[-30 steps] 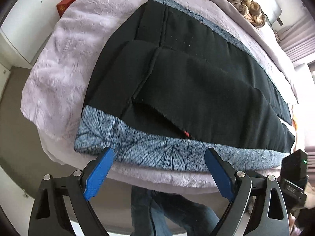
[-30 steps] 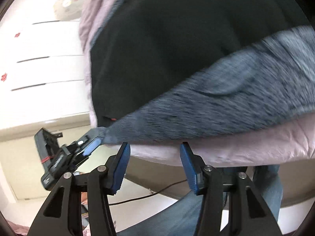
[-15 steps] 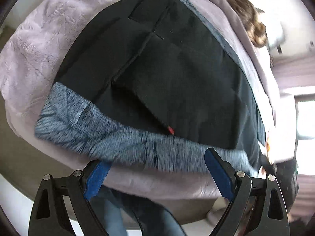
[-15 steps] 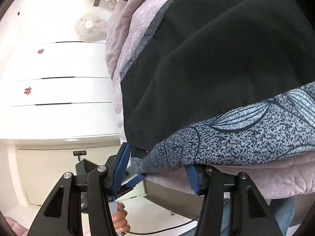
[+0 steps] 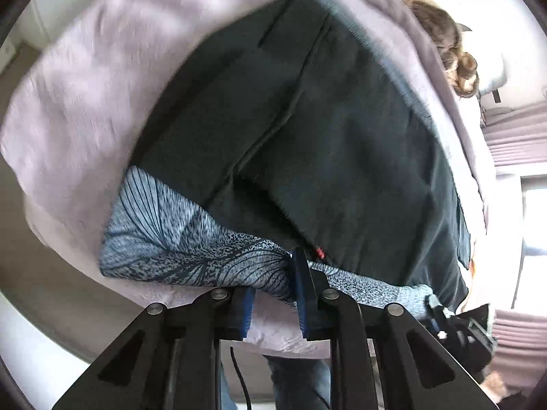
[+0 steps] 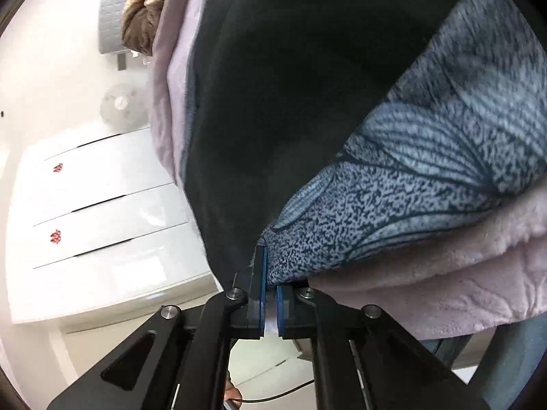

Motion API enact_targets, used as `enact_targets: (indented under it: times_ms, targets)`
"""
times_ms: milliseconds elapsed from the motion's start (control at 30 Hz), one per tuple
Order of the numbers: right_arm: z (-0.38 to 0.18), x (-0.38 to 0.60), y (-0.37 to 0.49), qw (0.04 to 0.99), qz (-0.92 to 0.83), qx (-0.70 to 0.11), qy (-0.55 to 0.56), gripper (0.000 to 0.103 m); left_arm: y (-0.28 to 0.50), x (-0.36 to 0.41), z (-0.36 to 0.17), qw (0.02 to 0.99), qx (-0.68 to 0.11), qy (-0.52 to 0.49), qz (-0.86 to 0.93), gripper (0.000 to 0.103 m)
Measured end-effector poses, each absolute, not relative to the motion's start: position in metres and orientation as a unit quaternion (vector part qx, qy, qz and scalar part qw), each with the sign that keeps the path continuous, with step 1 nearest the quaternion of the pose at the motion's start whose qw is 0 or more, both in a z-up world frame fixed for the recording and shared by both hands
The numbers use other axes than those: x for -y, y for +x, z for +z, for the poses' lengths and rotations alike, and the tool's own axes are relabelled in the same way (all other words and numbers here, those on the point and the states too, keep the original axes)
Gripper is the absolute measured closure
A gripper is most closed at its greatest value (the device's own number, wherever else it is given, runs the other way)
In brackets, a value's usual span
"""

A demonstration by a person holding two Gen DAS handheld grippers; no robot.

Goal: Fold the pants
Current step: 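Close both grippers on the grey patterned waistband edge, then lift the waistband with both grippers and fold it over onto the trouser legs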

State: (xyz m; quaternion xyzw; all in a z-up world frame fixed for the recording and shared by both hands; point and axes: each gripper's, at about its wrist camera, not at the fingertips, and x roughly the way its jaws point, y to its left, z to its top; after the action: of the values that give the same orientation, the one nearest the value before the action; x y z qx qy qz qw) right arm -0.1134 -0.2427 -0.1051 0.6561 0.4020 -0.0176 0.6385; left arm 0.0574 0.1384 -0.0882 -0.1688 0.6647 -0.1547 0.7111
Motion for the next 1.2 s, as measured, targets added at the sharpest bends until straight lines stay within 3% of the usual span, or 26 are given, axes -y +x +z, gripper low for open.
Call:
enact_targets:
  times_ms: [333,533,600,667,733,767,933,967,1000,1067,1200]
  targets:
    - [-0.007,0.281,-0.020,0.715,0.077,-0.455,0.525,0.098,0.122,-0.079,-0.005,0.793,-0.568,-0.112,-0.188,0.081]
    - [-0.013,0.327,0.064,0.726,0.102,-0.497,0.464,0.098,0.209,-0.019,-0.012,0.842,-0.501,-0.024,-0.198,0.079]
    - [-0.031,0.339,0.092,0.722,0.098,-0.507,0.460,0.096,0.232,-0.001,-0.027,0.848,-0.497,0.000,-0.182,0.070]
    - [-0.051,0.345,0.123,0.723,0.092,-0.520,0.445,0.094,0.251,0.008,-0.046,0.848,-0.503,0.008,-0.165,0.068]
    - [-0.069,0.349,0.144,0.724,0.081,-0.537,0.425,0.094,0.267,0.014,-0.066,0.845,-0.516,0.011,-0.140,0.051]
    - [-0.080,0.350,0.153,0.723,0.072,-0.546,0.417,0.093,0.274,0.014,-0.076,0.846,-0.520,0.017,-0.115,0.034]
    - [-0.106,0.354,0.164,0.711,0.059,-0.552,0.432,0.091,0.273,0.002,-0.081,0.840,-0.536,0.035,-0.077,0.032]
    - [-0.099,0.353,0.160,0.713,0.069,-0.548,0.432,0.083,0.270,0.001,-0.077,0.839,-0.538,0.041,-0.078,0.032]
    - [-0.092,0.355,0.156,0.717,0.075,-0.544,0.428,0.061,0.266,0.004,-0.072,0.838,-0.538,0.052,-0.082,0.032]
    - [-0.070,0.357,0.145,0.729,0.095,-0.535,0.416,0.028,0.247,0.014,-0.057,0.835,-0.535,0.085,-0.100,0.032]
    - [-0.016,0.362,0.110,0.768,0.089,-0.517,0.367,0.027,0.200,0.050,-0.042,0.811,-0.550,0.119,-0.157,0.032]
